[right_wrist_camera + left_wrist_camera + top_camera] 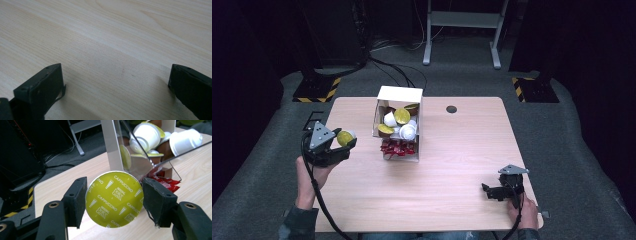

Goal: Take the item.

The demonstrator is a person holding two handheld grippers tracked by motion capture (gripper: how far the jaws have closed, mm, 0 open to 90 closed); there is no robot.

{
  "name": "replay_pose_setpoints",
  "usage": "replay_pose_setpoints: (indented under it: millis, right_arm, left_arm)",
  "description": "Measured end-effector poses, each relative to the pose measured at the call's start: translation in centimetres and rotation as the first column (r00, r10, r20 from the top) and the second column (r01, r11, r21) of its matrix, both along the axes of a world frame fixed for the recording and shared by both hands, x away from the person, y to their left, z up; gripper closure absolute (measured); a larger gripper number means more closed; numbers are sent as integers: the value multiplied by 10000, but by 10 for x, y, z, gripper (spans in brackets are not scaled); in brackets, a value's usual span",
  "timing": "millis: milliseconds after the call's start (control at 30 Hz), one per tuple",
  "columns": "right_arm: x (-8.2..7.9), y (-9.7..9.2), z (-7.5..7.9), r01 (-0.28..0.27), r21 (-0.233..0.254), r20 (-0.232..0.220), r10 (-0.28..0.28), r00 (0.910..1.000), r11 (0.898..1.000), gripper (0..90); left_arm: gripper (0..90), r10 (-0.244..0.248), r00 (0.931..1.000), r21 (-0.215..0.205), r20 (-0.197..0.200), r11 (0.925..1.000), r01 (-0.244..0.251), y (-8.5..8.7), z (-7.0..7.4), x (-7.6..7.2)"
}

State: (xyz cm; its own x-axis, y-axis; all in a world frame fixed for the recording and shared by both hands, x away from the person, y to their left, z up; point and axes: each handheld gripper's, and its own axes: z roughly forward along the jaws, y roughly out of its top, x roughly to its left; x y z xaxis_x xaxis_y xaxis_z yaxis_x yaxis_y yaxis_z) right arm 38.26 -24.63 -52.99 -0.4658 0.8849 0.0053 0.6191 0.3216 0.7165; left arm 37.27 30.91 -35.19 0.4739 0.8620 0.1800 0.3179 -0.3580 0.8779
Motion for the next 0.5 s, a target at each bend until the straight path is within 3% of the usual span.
replay_pose_setpoints:
  millis: [500]
  right_arm:
    - [0, 0, 0, 64, 39, 44, -64, 10000, 10000, 0]
  left_arm:
    - [386, 37, 9968, -462, -803, 9989, -74, 17, -48, 3]
